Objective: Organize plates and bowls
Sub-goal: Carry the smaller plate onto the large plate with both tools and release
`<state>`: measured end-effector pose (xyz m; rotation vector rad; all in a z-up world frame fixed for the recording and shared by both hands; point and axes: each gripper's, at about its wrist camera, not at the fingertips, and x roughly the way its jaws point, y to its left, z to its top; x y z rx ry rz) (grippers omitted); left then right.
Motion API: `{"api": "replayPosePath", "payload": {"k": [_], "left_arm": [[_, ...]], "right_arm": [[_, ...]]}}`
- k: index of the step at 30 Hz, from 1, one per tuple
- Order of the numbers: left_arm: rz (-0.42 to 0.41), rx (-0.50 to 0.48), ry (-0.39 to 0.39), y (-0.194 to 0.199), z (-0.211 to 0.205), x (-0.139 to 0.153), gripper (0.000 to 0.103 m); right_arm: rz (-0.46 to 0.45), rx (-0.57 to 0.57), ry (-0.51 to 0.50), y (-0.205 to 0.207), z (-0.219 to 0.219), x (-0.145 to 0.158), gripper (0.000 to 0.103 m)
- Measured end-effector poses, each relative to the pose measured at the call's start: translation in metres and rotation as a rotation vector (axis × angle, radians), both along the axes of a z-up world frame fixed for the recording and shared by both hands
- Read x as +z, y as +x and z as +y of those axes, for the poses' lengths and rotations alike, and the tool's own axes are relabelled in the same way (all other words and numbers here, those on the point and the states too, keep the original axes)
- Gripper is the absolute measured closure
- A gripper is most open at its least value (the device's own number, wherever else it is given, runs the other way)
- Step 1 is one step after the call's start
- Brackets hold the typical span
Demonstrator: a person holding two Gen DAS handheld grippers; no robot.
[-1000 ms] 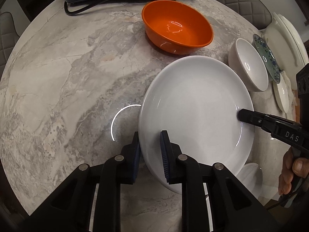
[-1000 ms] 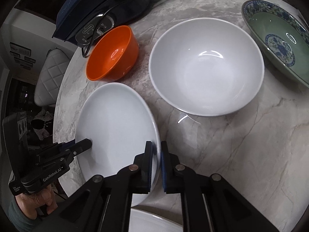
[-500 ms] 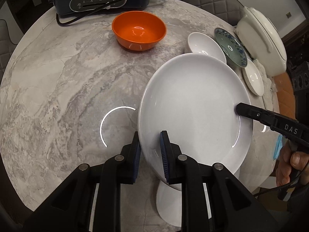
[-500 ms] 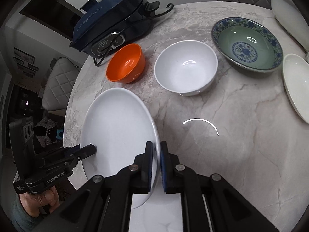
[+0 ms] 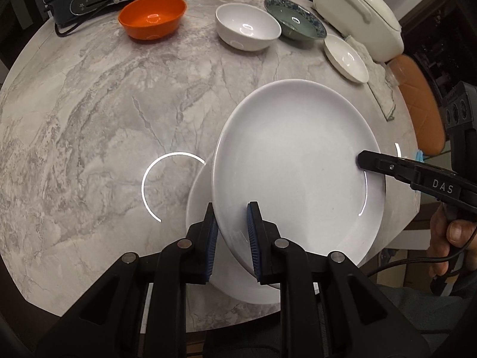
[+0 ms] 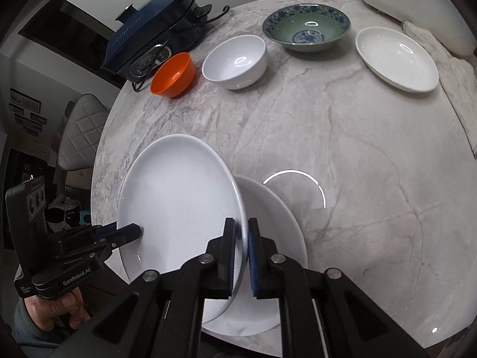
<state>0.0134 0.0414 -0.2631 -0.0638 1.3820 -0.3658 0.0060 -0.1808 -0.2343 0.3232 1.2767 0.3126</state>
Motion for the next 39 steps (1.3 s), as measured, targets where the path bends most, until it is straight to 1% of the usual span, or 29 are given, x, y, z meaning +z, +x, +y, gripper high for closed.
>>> {"api": "replayPosePath", "payload": {"k": [5,9,14,21,26,31,36,39], "left_arm": [[0.035,-0.038,0.019,-0.016,-0.005,-0.029,0.085],[0.041,-0.059,0.042,-0.022,-0.006,-0.04,0.085],[0.059,-0.062,0.054,-0.023,-0.004,-0.052,0.085],[0.057,-0.08,0.1,-0.021,-0.01,-0.066,0.084],[0.026,-0.101,0.124,-0.02,-0.018,-0.071,0.084],[0.012,-0.104,0.138,-0.017,-0.022,-0.074,0.083],[0.005,-0.094,0.125,-0.023,-0.022,-0.07,0.082],[-0.001,-0.096,0.108,-0.022,-0.021,-0.067,0.074]], "right_arm": [[0.037,-0.019,-0.022,-0.02,-0.004,-0.021,0.093],[0.058,-0.028,-0.019,-0.028,-0.005,-0.037,0.093],[0.061,-0.016,-0.039,-0.034,-0.001,-0.046,0.093],[0.077,-0.014,-0.051,-0.033,-0.001,-0.063,0.092],[0.07,0.005,-0.089,-0.034,0.002,-0.071,0.091],[0.044,0.026,-0.112,-0.035,0.004,-0.07,0.09],[0.029,0.032,-0.117,-0.036,0.004,-0.07,0.09],[0.024,0.032,-0.119,-0.038,0.004,-0.07,0.089]]}}
